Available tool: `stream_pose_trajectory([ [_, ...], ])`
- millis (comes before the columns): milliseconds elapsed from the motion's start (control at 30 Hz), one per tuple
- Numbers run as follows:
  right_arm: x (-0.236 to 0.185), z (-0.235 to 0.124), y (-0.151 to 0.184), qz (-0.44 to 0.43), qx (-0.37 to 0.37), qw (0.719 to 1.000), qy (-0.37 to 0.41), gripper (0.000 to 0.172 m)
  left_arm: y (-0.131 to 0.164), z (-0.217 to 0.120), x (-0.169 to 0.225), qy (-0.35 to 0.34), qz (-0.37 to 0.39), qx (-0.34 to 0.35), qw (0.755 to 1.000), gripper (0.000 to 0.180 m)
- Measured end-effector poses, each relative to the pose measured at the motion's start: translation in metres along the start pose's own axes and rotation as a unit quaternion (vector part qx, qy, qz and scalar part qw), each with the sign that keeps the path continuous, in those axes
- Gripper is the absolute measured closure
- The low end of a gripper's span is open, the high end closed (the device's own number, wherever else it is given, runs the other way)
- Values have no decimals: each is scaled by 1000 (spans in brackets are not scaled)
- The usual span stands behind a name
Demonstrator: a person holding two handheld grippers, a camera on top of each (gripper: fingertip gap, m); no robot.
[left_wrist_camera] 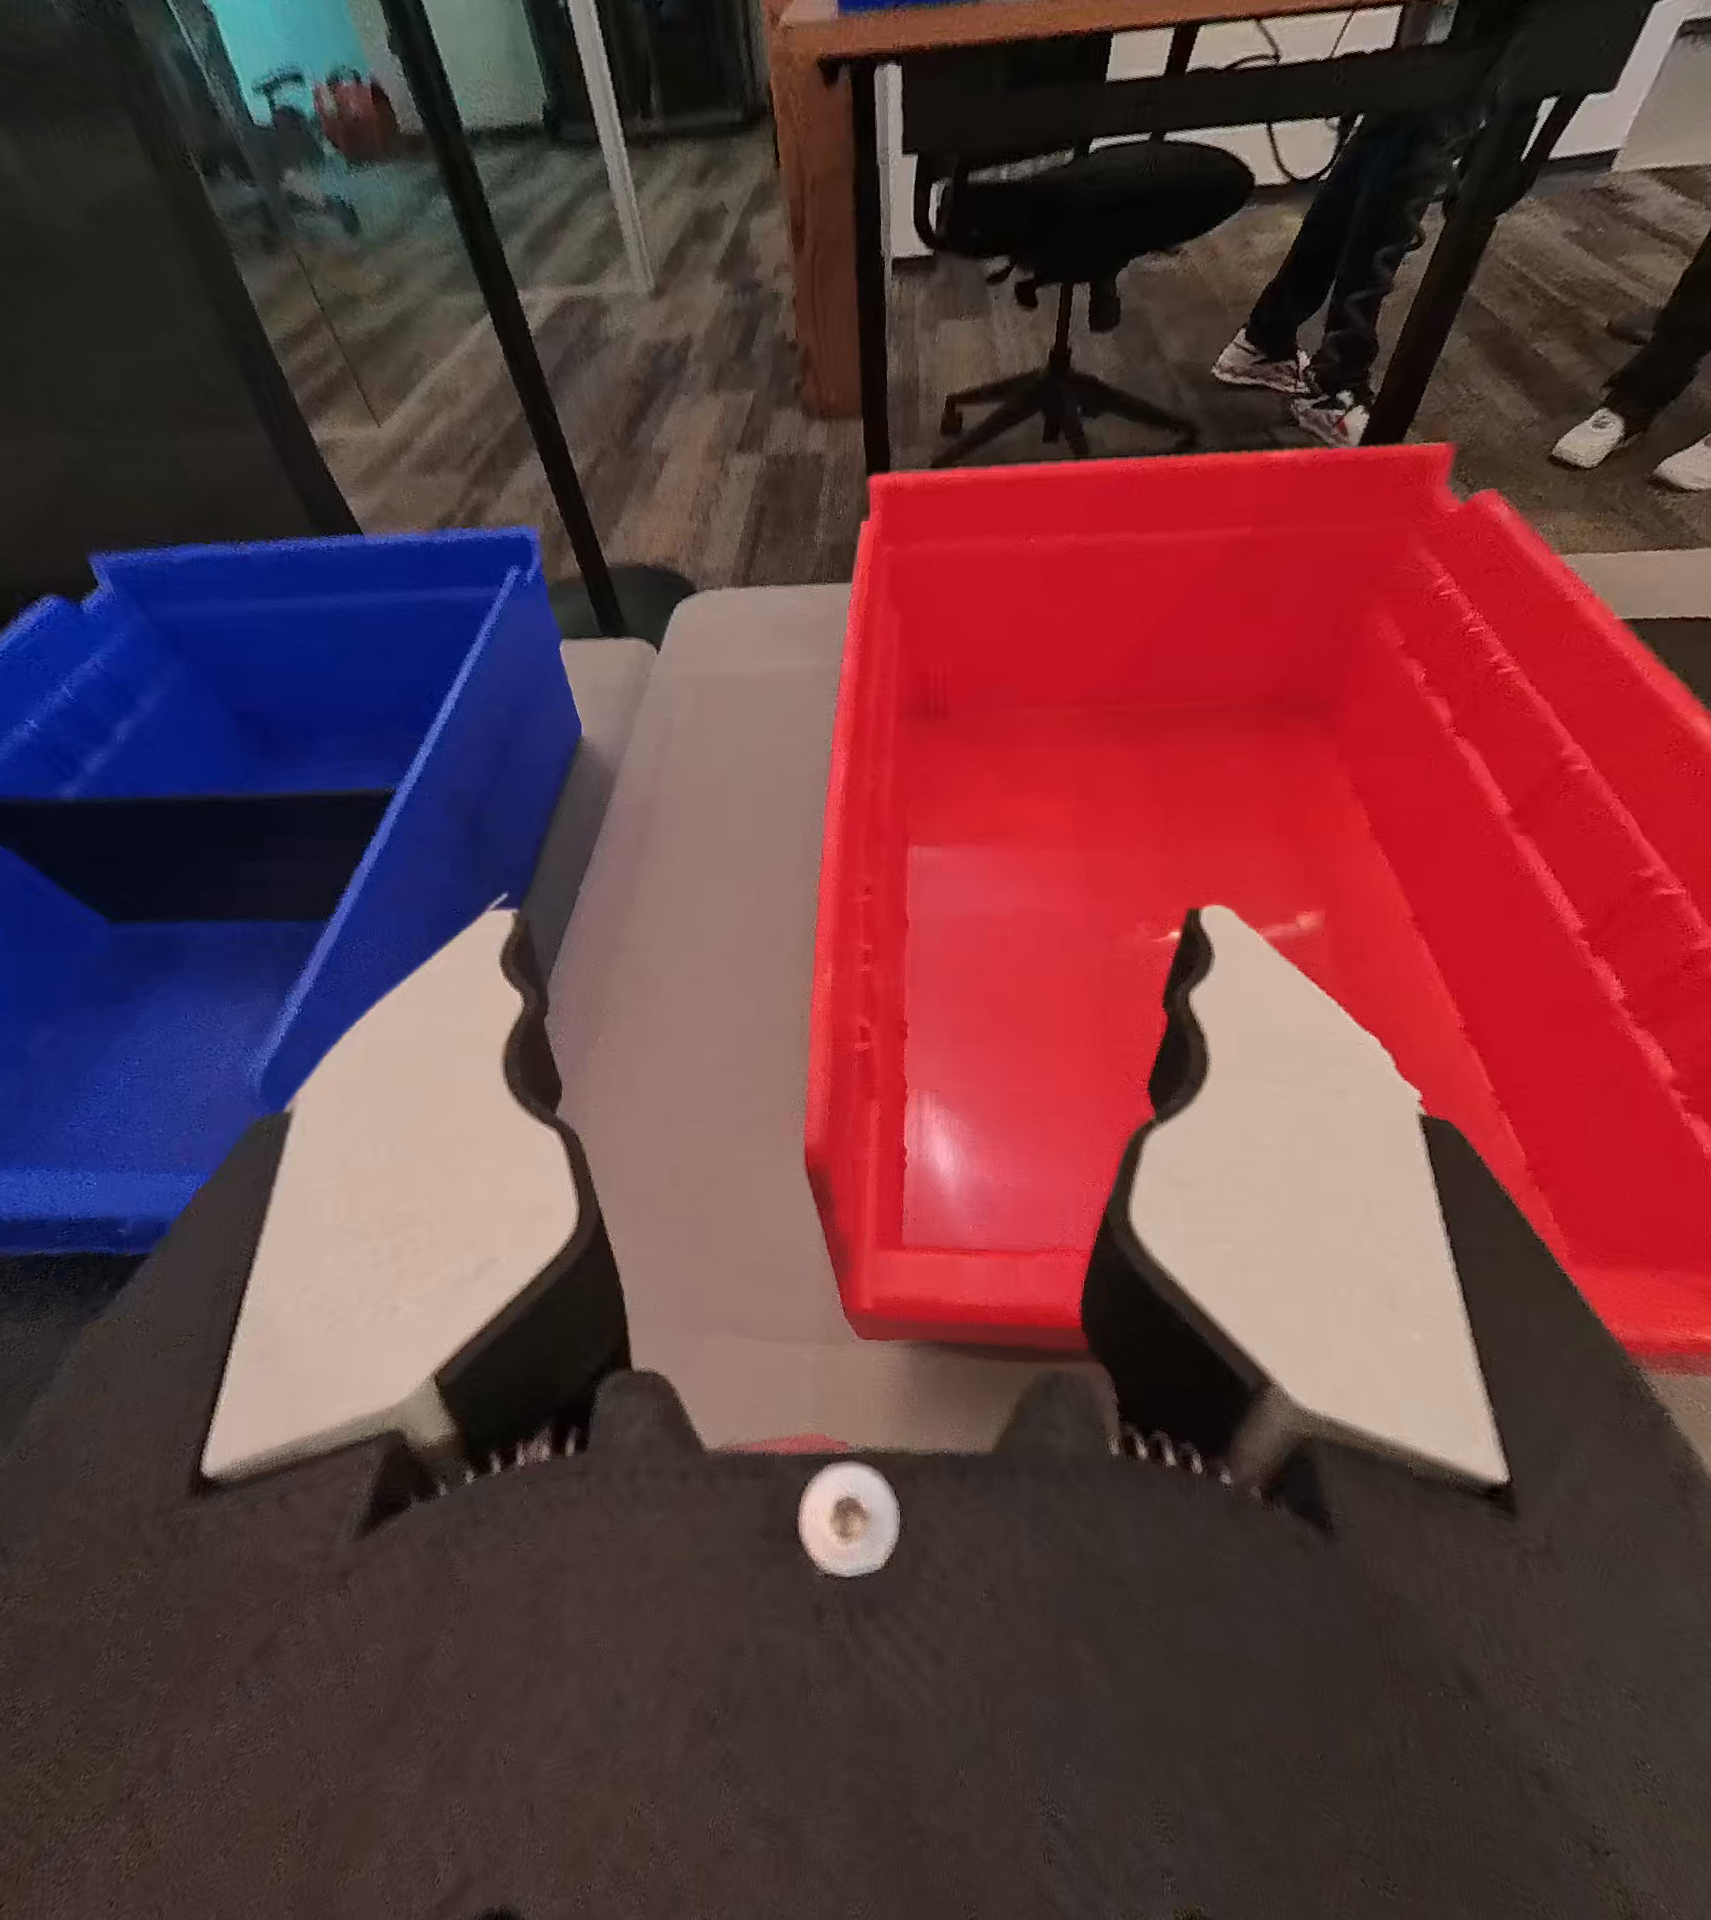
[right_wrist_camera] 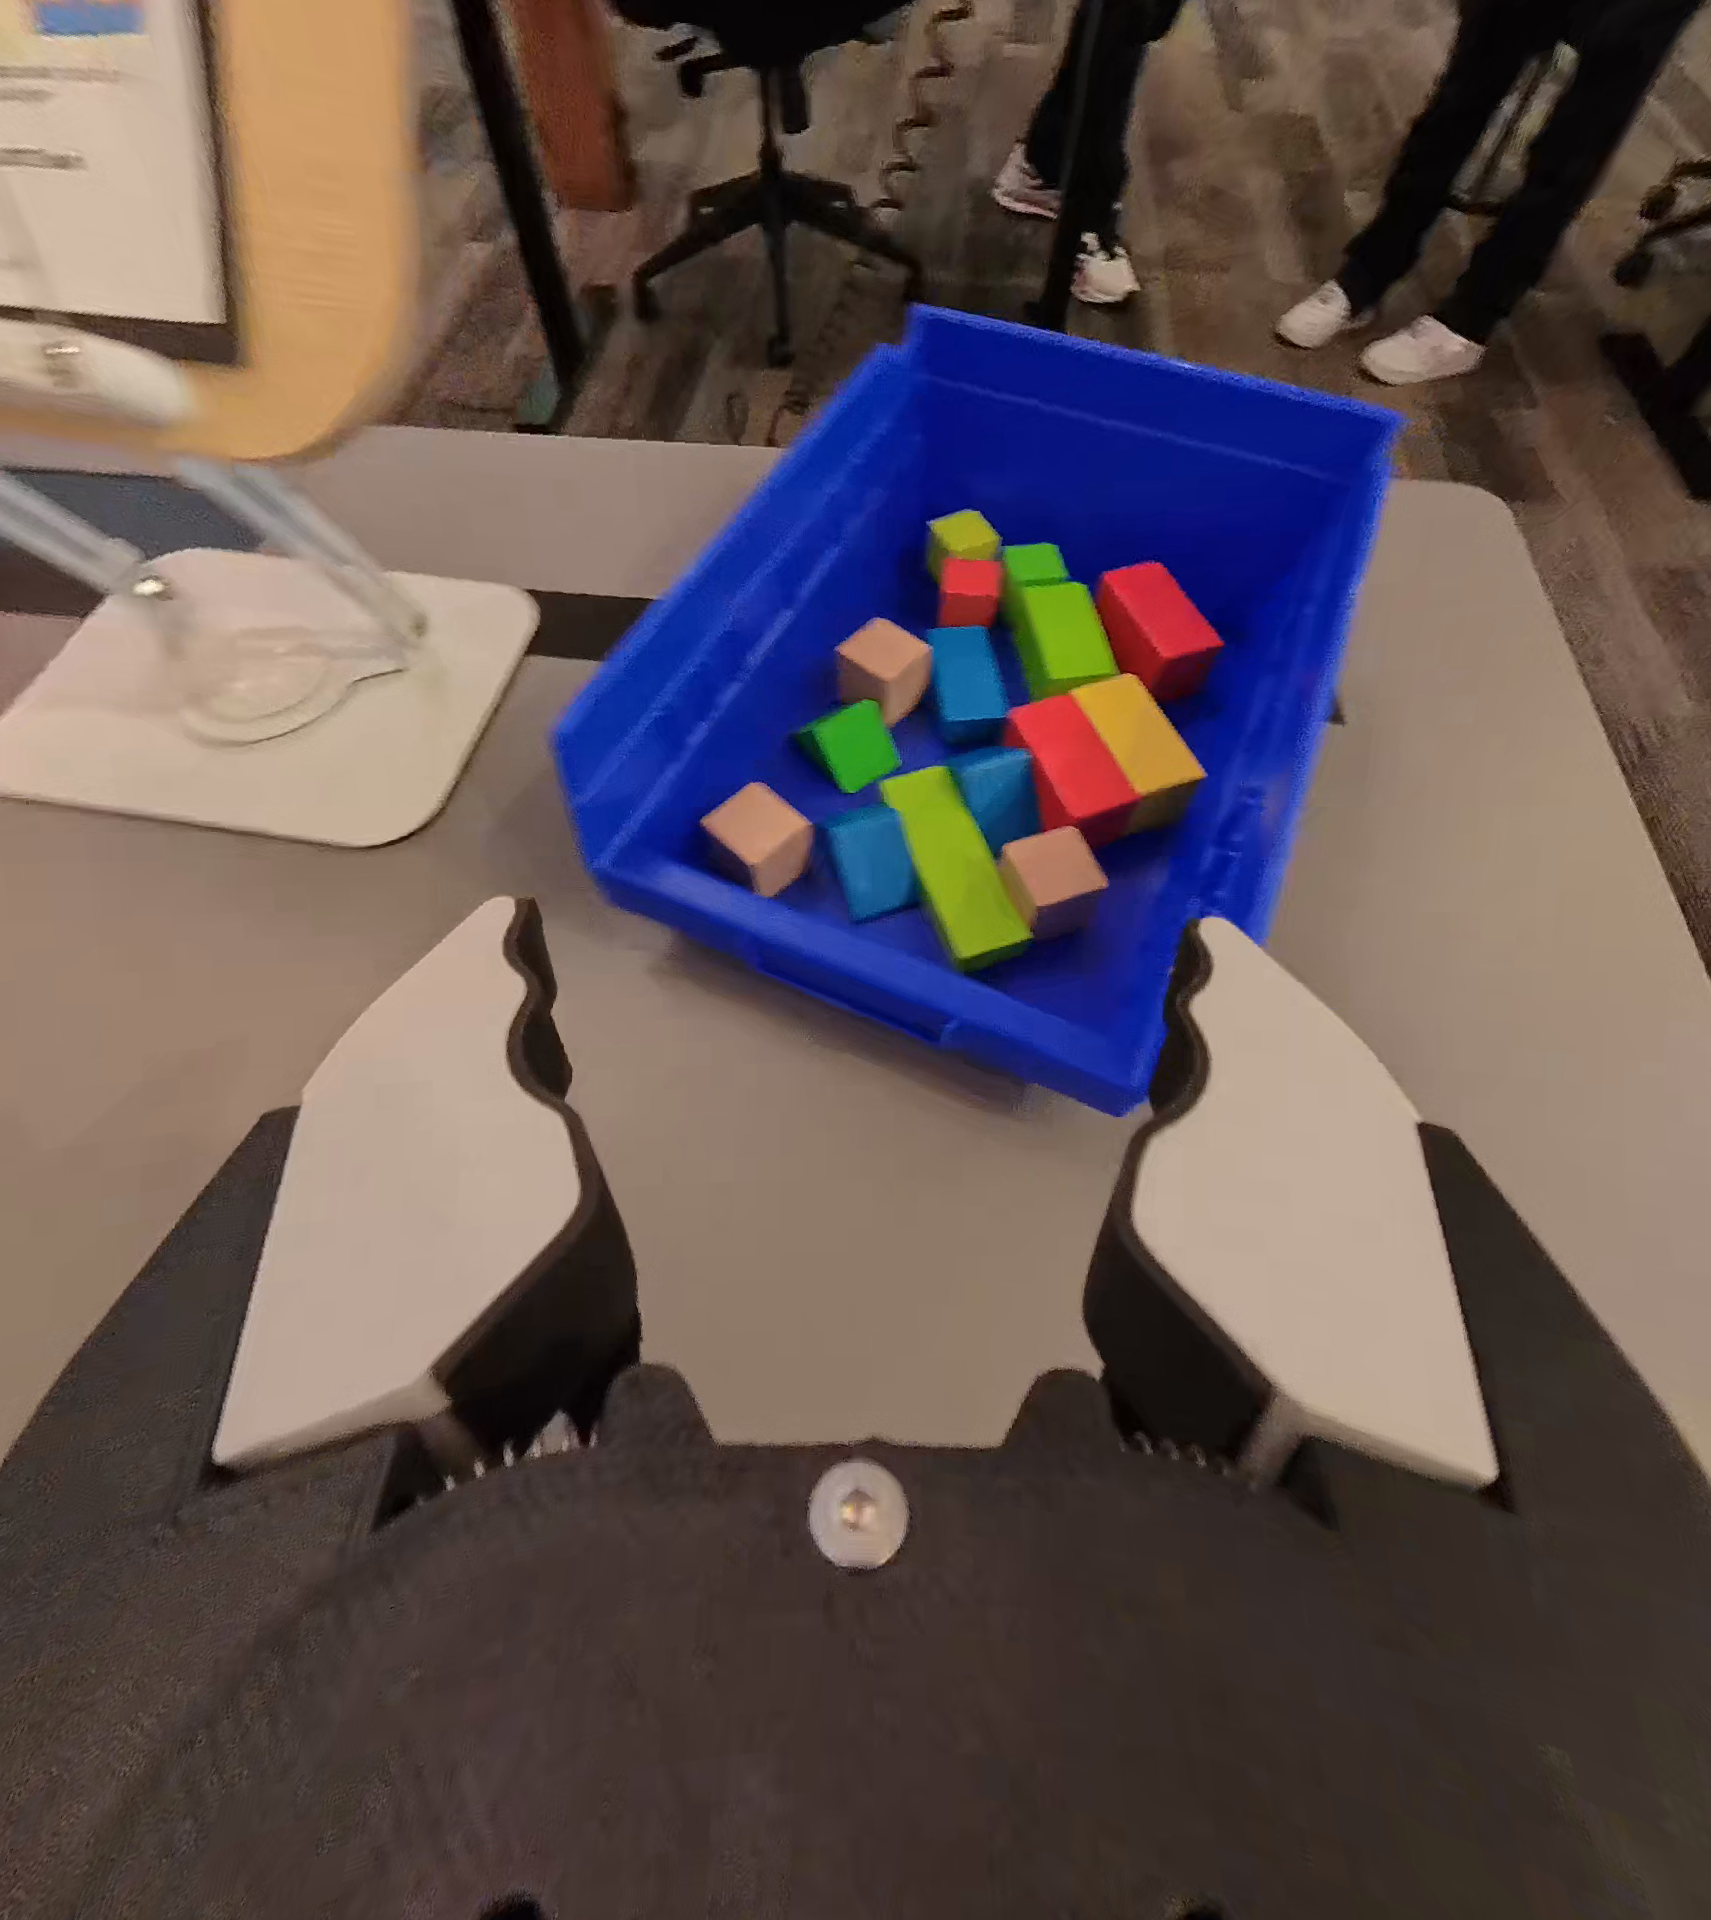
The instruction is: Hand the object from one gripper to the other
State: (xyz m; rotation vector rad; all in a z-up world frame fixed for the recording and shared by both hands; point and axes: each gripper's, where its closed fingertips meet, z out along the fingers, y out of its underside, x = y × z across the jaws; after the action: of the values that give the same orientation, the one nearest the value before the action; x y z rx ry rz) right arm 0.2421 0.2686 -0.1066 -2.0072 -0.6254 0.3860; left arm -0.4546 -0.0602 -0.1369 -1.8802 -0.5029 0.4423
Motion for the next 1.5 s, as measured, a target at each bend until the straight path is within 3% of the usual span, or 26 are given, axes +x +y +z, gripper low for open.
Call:
stream_pose_trajectory([
  [100,36,23,16,12,-22,999,21,67,16,16,-7,2,-27,-30,999,62],
  [167,57,41,29,9,-47,998,40,77,24,25,-5,26,-59,-45,997,67],
  [233,69,59,43,28,-75,996,35,76,32,31,0,54,-88,-61,993,75],
  [467,91,91,62,49,-85,995,26,90,43,45,21,113,-99,-91,984,104],
  [633,102,104,66,60,-90,994,24,101,48,56,27,113,-91,-106,984,104],
  [733,100,111,67,65,-95,993,11,117,51,58,26,117,-100,-115,981,128],
  [867,96,115,64,71,-98,993,-3,143,55,61,20,113,-99,-126,981,153],
  [1000,105,115,66,61,-117,991,24,153,60,61,11,89,-69,-133,985,175],
  [1267,126,106,72,68,-140,987,40,166,63,43,12,100,-54,-130,985,176],
  [1500,127,74,86,49,-160,986,20,169,69,13,5,106,-52,-121,986,175],
])
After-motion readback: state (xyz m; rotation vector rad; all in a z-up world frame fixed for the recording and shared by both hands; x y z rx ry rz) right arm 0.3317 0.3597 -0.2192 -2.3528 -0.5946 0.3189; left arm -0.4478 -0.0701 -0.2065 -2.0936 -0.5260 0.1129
